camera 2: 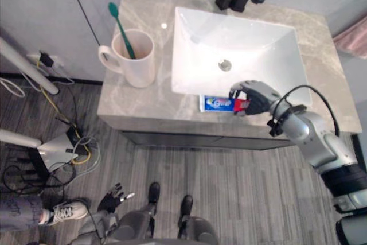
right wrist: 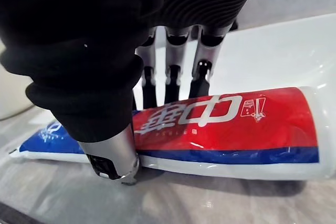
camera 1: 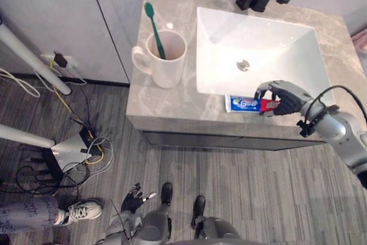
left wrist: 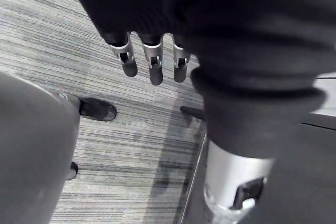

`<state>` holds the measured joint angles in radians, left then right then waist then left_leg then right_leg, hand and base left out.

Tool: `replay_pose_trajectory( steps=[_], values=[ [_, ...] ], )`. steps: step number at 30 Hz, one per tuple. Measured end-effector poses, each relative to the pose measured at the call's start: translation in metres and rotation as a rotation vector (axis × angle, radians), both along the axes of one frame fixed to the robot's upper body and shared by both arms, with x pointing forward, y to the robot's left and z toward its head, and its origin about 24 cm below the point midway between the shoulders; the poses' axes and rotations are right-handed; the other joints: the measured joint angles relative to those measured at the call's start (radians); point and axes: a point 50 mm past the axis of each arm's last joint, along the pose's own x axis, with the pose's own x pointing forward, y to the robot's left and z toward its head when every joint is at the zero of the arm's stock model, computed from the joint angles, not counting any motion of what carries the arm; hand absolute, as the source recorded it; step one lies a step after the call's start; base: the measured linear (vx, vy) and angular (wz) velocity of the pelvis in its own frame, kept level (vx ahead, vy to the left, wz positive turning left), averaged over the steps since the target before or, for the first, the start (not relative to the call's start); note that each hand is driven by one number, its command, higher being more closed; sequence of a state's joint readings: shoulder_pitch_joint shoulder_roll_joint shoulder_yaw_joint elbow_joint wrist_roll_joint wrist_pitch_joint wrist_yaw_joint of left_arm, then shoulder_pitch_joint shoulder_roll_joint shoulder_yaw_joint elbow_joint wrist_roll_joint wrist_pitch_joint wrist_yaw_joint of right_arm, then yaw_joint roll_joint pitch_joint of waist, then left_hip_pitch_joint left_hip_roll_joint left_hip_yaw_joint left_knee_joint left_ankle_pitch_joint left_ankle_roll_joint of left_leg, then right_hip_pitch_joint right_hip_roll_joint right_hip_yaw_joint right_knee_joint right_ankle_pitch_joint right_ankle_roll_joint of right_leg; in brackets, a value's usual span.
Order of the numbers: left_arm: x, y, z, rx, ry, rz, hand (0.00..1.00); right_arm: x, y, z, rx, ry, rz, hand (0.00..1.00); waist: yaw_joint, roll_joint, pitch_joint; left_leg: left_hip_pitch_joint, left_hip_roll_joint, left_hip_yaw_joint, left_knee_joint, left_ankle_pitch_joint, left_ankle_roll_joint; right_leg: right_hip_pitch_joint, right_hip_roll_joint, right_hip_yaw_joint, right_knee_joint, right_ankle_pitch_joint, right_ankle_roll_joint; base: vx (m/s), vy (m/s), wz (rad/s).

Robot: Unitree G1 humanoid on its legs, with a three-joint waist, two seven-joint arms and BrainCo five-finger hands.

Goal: Organize washtable

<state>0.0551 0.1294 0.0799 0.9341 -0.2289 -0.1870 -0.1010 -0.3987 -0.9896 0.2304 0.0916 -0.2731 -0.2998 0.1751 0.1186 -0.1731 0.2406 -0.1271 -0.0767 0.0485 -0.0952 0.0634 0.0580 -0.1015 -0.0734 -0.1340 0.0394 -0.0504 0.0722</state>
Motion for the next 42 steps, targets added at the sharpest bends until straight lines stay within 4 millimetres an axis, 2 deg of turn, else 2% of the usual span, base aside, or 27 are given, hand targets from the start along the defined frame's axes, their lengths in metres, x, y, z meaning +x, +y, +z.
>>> replay_pose_trajectory(
  steps=[12, 16, 17, 20, 22, 23, 25, 26, 28, 29, 30, 31, 32, 34, 35, 36, 37, 38, 39, 40, 42],
  values=[
    [0.0, 0.001, 0.0, 0.006, 0.001, 0.01, 0.0, 0.0, 0.002, -0.002, 0.019, 0.008, 0.006, 1.0, 0.001, -0.003, 0.002, 0.012, 0.005, 0.001, 0.0, 0.0, -0.001, 0.006, 0.002, 0.001, 0.01, 0.0, 0.0, 0.02, -0.008, 0.0],
    [0.0, 0.001, 0.0, 0.013, 0.004, 0.017, 0.0, 0.004, 0.005, 0.003, 0.135, -0.027, -0.004, 1.0, 0.0, -0.003, 0.001, 0.019, 0.005, 0.001, 0.0, 0.001, 0.0, 0.012, -0.004, 0.002, 0.012, 0.001, -0.002, 0.0, 0.0, 0.0],
    [-0.001, 0.002, 0.0, 0.011, 0.006, 0.032, 0.0, 0.005, 0.004, 0.013, 0.247, -0.071, -0.01, 1.0, -0.003, -0.002, 0.001, 0.02, 0.005, 0.0, 0.0, 0.004, 0.004, 0.013, -0.003, 0.001, 0.012, 0.003, -0.005, 0.0, 0.0, 0.0],
    [-0.008, 0.005, -0.002, 0.001, 0.017, 0.084, 0.0, 0.007, -0.001, 0.044, 0.428, -0.201, -0.014, 1.0, -0.021, 0.006, -0.002, 0.028, 0.004, -0.009, 0.0, 0.006, 0.008, 0.025, -0.004, -0.006, 0.01, 0.004, -0.007, 0.01, -0.004, 0.07],
    [-0.016, 0.009, -0.005, -0.001, 0.031, 0.164, 0.0, -0.005, -0.01, 0.078, 0.6, -0.365, 0.005, 1.0, -0.023, 0.02, -0.01, 0.051, 0.003, -0.024, 0.0, 0.006, 0.007, 0.055, -0.004, -0.018, 0.008, 0.004, -0.007, 0.03, -0.008, 0.23],
    [-0.018, 0.009, -0.005, -0.004, 0.035, 0.175, 0.0, -0.01, -0.009, 0.085, 0.63, -0.403, 0.026, 1.0, -0.024, 0.024, -0.013, 0.056, 0.003, -0.028, 0.0, 0.005, 0.007, 0.06, -0.004, -0.024, 0.008, 0.004, -0.007, 0.03, -0.012, 0.22],
    [-0.031, 0.018, -0.008, -0.01, 0.052, 0.292, 0.0, -0.029, 0.005, 0.109, 0.699, -0.516, 0.15, 1.0, -0.023, 0.044, -0.037, 0.061, 0.003, -0.037, 0.0, 0.005, 0.007, 0.071, -0.004, -0.033, 0.004, 0.004, -0.007, 0.02, -0.014, 0.13],
    [-0.036, 0.02, -0.008, -0.019, 0.053, 0.34, 0.0, -0.032, 0.009, 0.111, 0.715, -0.524, 0.184, 1.0, -0.023, 0.049, -0.042, 0.065, 0.002, -0.04, 0.0, 0.005, 0.007, 0.078, -0.004, -0.034, 0.0, 0.004, -0.007, 0.01, -0.02, 0.12],
    [-0.05, 0.041, -0.001, -0.037, -0.007, 0.605, 0.0, -0.041, 0.021, 0.109, 0.775, -0.529, 0.275, 1.0, -0.019, 0.057, -0.064, 0.073, 0.0, -0.051, 0.0, 0.005, 0.007, 0.097, -0.004, -0.047, -0.012, 0.0, -0.014, 0.0, -0.034, 0.14],
    [-0.052, 0.049, 0.004, -0.034, -0.044, 0.681, 0.0, -0.043, 0.023, 0.107, 0.784, -0.525, 0.285, 1.0, -0.016, 0.058, -0.07, 0.074, -0.001, -0.055, 0.0, 0.005, 0.007, 0.1, -0.005, -0.053, -0.012, -0.004, -0.018, -0.02, -0.045, 0.15],
    [-0.052, 0.069, 0.019, -0.011, -0.148, 0.833, 0.0, -0.045, 0.025, 0.102, 0.8, -0.506, 0.298, 1.0, 0.0, 0.065, -0.081, 0.08, -0.001, -0.061, -0.001, 0.005, 0.006, 0.107, -0.004, -0.058, -0.012, -0.008, -0.023, -0.02, -0.046, 0.14],
    [-0.05, 0.094, 0.046, 0.043, -0.3, 0.95, 0.0, -0.047, 0.026, 0.095, 0.827, -0.48, 0.306, 1.0, 0.012, 0.07, -0.09, 0.09, -0.002, -0.066, -0.002, 0.001, 0.001, 0.119, -0.005, -0.059, -0.012, -0.018, -0.022, -0.04, -0.059, 0.16],
    [-0.05, 0.107, 0.062, 0.081, -0.383, 0.996, 0.0, -0.049, 0.028, 0.091, 0.839, -0.466, 0.31, 1.0, 0.012, 0.071, -0.101, 0.09, -0.005, -0.072, -0.007, -0.001, -0.001, 0.121, -0.007, -0.061, -0.011, -0.025, -0.023, -0.03, -0.049, 0.2],
    [-0.046, 0.144, 0.135, 0.276, -0.707, 1.089, 0.0, -0.054, 0.035, 0.078, 0.884, -0.424, 0.332, 1.0, 0.02, 0.095, -0.129, 0.096, -0.006, -0.081, -0.007, -0.002, -0.003, 0.133, -0.008, -0.078, -0.01, -0.03, -0.025, -0.03, -0.044, 0.16],
    [-0.045, 0.15, 0.152, 0.321, -0.776, 1.091, 0.0, -0.055, 0.036, 0.075, 0.895, -0.415, 0.335, 1.0, 0.027, 0.104, -0.137, 0.096, -0.006, -0.081, -0.007, -0.001, -0.002, 0.133, -0.008, -0.081, -0.011, -0.03, -0.025, 0.0, 0.0, 0.0],
    [-0.04, 0.155, 0.183, 0.391, -0.907, 1.079, 0.0, -0.055, 0.037, 0.068, 0.929, -0.39, 0.334, 1.0, 0.03, 0.12, -0.157, 0.097, -0.007, -0.081, -0.007, -0.001, -0.002, 0.134, -0.009, -0.083, -0.011, -0.03, -0.025, 0.0, 0.0, 0.0],
    [-0.039, 0.156, 0.197, 0.434, -0.954, 1.066, 0.0, -0.054, 0.037, 0.065, 0.948, -0.376, 0.333, 1.0, 0.033, 0.128, -0.163, 0.1, -0.008, -0.083, -0.007, 0.0, -0.002, 0.138, -0.01, -0.085, -0.012, -0.03, -0.025, 0.0, -0.007, 0.1],
    [-0.032, 0.156, 0.222, 0.499, -1.053, 1.029, 0.0, -0.054, 0.038, 0.059, 0.988, -0.355, 0.329, 1.0, 0.034, 0.141, -0.172, 0.108, -0.01, -0.091, -0.007, 0.002, -0.001, 0.152, -0.012, -0.09, -0.017, -0.03, -0.025, 0.0, -0.009, 0.16],
    [-0.025, 0.155, 0.245, 0.565, -1.131, 0.973, 0.0, -0.053, 0.04, 0.052, 1.03, -0.332, 0.328, 1.0, 0.035, 0.146, -0.186, 0.111, -0.011, -0.097, -0.007, 0.005, 0.0, 0.158, -0.012, -0.097, -0.021, -0.03, -0.025, 0.0, -0.014, 0.18],
    [-0.022, 0.155, 0.256, 0.595, -1.168, 0.944, 0.0, -0.053, 0.042, 0.049, 1.048, -0.321, 0.332, 1.0, 0.034, 0.146, -0.19, 0.112, -0.011, -0.101, -0.007, 0.007, -0.002, 0.161, -0.012, -0.101, -0.022, -0.03, -0.025, 0.01, -0.025, 0.15],
    [-0.008, 0.148, 0.294, 0.676, -1.306, 0.802, 0.0, -0.051, 0.052, 0.042, 1.099, -0.256, 0.367, 1.0, 0.037, 0.142, -0.197, 0.117, -0.009, -0.109, -0.007, 0.009, -0.005, 0.171, -0.009, -0.108, -0.024, -0.031, -0.026, 0.0, -0.035, 0.12]
  ],
)
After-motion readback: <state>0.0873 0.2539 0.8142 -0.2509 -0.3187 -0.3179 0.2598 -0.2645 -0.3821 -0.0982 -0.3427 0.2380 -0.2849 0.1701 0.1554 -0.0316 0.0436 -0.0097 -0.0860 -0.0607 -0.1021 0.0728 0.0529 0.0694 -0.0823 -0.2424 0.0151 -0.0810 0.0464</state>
